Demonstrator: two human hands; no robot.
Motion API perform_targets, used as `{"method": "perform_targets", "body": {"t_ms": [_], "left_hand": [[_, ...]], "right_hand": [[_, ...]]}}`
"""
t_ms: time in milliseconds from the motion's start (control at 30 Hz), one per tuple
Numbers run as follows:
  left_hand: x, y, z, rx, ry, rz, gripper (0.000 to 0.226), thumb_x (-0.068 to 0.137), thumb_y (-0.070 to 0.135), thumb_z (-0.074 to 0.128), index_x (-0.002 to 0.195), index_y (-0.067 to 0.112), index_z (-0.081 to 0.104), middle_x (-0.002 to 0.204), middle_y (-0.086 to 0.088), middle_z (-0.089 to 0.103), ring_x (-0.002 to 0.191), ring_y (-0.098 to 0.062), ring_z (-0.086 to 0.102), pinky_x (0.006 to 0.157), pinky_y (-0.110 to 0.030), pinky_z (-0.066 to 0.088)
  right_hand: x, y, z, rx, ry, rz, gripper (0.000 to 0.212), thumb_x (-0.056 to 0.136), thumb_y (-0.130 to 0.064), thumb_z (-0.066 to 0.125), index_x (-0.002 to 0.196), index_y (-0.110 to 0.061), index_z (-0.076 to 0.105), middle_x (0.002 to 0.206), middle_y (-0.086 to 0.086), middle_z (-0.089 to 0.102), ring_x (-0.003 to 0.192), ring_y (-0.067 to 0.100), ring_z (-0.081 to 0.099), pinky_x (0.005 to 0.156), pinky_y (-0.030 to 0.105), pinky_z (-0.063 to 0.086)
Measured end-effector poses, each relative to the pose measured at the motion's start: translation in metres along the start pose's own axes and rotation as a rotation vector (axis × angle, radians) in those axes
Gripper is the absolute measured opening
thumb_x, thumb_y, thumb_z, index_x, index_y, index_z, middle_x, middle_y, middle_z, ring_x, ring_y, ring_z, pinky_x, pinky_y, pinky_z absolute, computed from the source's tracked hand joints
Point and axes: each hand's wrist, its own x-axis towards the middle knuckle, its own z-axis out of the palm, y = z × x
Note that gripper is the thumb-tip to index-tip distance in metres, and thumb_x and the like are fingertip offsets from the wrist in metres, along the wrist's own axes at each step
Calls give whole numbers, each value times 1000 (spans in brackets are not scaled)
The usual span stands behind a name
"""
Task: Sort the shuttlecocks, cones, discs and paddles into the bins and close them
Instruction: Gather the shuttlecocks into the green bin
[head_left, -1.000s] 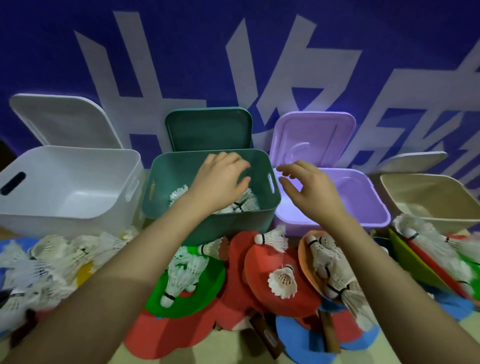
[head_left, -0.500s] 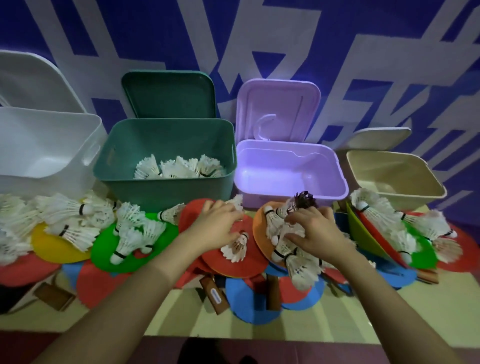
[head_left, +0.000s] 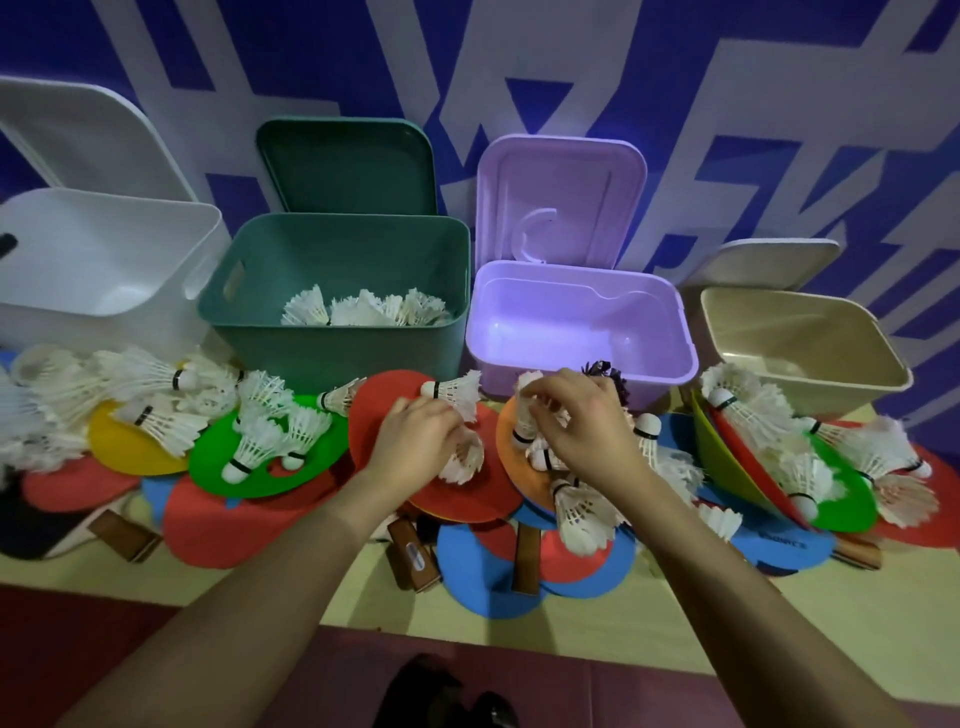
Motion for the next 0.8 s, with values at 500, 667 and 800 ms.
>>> {"method": "perform_targets", "body": {"t_ms": [500, 667, 800], "left_hand": [[76, -71, -146, 69, 541, -57, 15, 83, 19, 60, 86, 10, 71, 79, -5, 63, 77, -28, 58, 75, -34, 34], [94, -117, -141, 136, 408, -135, 13, 86, 14, 61, 89, 5, 71, 84, -11, 65, 83, -33, 58, 78, -39, 38], [96, -143, -127, 173, 213, -262, 31, 93, 25, 50, 117, 10, 62, 114, -10, 60, 107, -30, 51, 89, -38, 33]], "right_hand": [[153, -64, 23, 105, 227, -226, 18, 85, -18, 50, 94, -11, 65, 85, 2, 60, 74, 26, 57, 68, 42, 46], [188, -62, 58, 39, 122, -146, 14, 82, -13, 58, 93, -10, 67, 84, 4, 64, 77, 29, 58, 67, 45, 49], [195, -56, 82, -84, 4, -36, 20, 84, -12, 62, 102, -11, 69, 96, 8, 65, 90, 34, 56, 75, 43, 46]]}}
